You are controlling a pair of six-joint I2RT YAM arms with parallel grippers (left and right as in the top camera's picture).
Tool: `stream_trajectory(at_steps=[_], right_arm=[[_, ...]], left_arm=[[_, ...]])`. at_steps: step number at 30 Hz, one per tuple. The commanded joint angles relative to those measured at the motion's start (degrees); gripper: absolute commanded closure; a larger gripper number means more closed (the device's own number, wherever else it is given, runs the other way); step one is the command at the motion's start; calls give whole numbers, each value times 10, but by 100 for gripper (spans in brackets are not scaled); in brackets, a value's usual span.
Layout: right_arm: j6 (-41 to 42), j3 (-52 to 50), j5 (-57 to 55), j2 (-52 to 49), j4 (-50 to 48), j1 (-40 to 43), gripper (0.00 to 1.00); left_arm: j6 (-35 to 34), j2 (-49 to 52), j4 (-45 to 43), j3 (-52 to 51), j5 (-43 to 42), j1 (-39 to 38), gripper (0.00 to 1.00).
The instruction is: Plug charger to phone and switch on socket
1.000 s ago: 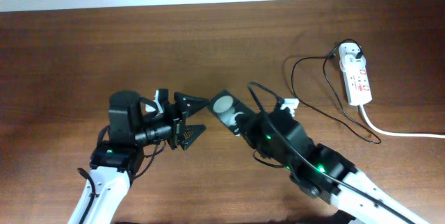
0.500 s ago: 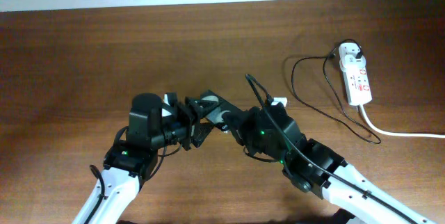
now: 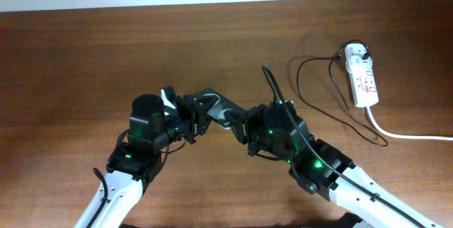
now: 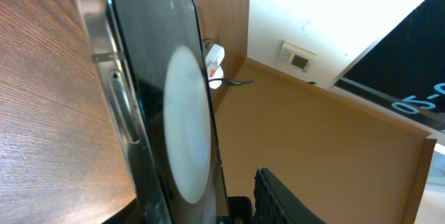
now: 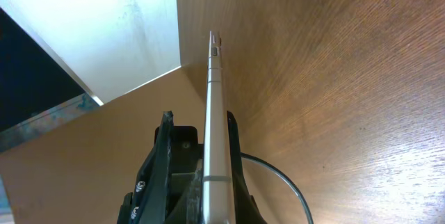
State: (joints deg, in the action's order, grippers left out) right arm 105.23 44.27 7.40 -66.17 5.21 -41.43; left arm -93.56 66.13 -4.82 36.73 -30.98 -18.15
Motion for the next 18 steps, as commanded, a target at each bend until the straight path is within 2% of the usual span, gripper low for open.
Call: stream_trajectory(at_steps=[1,4,5,8,12,14,15,16,18], right_arm=[[3,5,89,5,0,-9,96],[3,5,89,5,-34,-9,96],[3,5,90,5,-39,-9,96],[3,5,104,5,-46,-9,96],[3,5,102,5,-43,-9,95],[3,5,101,5,-30,-9,84],[3,5,101,5,-29,-9,84],[3,5,101,5,-29,-9,84],[3,5,102,5,-22,-9,76]], left_arm=[[-1,-1,-37,7,34,0,59],[-2,-1,-61,7,34,0,60],[-3,-1,-63,7,34,-1,67],[-3,-1,-63,7,34,-1,78],[-3,-1,-63,7,34,-1,89],[-3,-1,-63,7,34,-1,98],[-3,-1,-63,7,34,-1,100],[-3,-1,-63,7,34,-1,100],[-32,-1,-63,7,34,-1,100]])
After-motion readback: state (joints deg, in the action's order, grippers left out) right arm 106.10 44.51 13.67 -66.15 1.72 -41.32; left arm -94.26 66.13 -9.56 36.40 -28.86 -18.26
